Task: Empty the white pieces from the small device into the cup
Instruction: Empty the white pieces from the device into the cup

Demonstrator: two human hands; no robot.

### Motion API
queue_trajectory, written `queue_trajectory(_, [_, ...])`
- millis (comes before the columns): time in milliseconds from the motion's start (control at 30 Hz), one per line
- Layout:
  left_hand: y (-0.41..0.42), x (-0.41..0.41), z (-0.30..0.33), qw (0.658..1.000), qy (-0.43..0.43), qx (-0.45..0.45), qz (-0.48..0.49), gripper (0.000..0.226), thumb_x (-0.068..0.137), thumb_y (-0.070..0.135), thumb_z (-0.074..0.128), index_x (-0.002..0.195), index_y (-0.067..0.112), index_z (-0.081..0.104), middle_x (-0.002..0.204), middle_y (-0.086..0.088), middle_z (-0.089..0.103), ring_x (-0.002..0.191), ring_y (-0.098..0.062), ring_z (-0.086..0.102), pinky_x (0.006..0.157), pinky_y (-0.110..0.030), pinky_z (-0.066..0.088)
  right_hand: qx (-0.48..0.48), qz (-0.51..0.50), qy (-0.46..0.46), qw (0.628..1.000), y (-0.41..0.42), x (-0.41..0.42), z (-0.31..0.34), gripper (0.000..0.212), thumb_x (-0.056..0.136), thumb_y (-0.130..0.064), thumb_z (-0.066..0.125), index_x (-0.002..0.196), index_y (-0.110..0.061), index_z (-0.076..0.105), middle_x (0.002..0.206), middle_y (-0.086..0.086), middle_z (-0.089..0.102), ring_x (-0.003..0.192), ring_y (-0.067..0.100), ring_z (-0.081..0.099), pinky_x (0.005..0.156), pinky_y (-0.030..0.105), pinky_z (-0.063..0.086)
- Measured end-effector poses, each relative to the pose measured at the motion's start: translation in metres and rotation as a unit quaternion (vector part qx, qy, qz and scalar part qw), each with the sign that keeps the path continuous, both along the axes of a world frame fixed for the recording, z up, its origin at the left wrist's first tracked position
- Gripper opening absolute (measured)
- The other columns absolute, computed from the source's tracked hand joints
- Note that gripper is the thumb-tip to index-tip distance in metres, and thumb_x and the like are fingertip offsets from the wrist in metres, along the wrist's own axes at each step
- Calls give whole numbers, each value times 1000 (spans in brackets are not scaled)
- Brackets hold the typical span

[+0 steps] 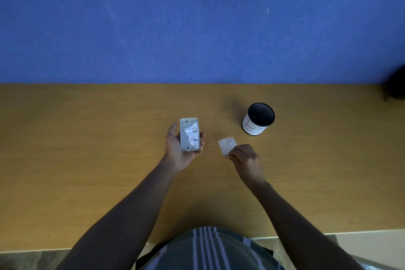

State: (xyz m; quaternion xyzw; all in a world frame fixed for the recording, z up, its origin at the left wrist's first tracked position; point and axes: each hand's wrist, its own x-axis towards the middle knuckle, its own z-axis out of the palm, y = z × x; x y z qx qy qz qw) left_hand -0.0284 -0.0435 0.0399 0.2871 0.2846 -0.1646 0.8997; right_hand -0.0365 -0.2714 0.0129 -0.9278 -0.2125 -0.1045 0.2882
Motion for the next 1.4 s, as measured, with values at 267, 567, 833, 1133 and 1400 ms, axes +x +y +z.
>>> queue_trajectory(267, [3, -1, 1, 1000, 6, 0, 1, 62, 89, 63, 37, 109, 12, 65, 93, -21, 66, 64, -27, 60, 56, -30, 51, -55, -45, 86, 994, 6, -1, -27, 12, 75, -14, 81, 74, -6, 72, 81, 6, 70, 83, 27, 65, 63, 36, 54])
queue_trajectory(567, [1, -3, -2, 1000, 6, -1, 0, 61, 88, 63, 41, 111, 12, 65, 92, -20, 68, 65, -28, 61, 57, -31, 53, 221, -303, 192, 907, -18, 18, -29, 70, 75, -25, 83, 132, -13, 45, 118, 5, 57, 101, 18, 52, 83, 39, 48])
queue_trajectory(833, [1, -3, -1, 1000, 1, 1, 5, 54, 87, 57, 46, 108, 10, 66, 92, -20, 68, 66, -28, 62, 58, -31, 53, 293, -297, 214, 883, -32, 73, -12, 110, 66, -29, 90, 148, -19, 17, 142, 3, 40, 122, 16, 45, 91, 35, 40])
queue_trajectory(1133, [1, -6, 1, 1000, 3, 6, 12, 49, 86, 52, 50, 104, 10, 67, 88, -17, 66, 68, -26, 60, 60, -32, 52, 308, -302, 202, 879, -30, 97, -9, 88, 65, -24, 88, 135, -19, 34, 126, -3, 50, 115, 18, 50, 87, 32, 42])
queue_trajectory(1400, [0, -5, 2, 999, 9, 5, 37, 51, 87, 54, 50, 106, 9, 66, 91, -19, 67, 71, -26, 60, 58, -31, 54, 299, -222, 208, 904, -4, 78, 7, 89, 62, -34, 88, 134, -26, 36, 111, -25, 52, 100, -10, 55, 76, 12, 40])
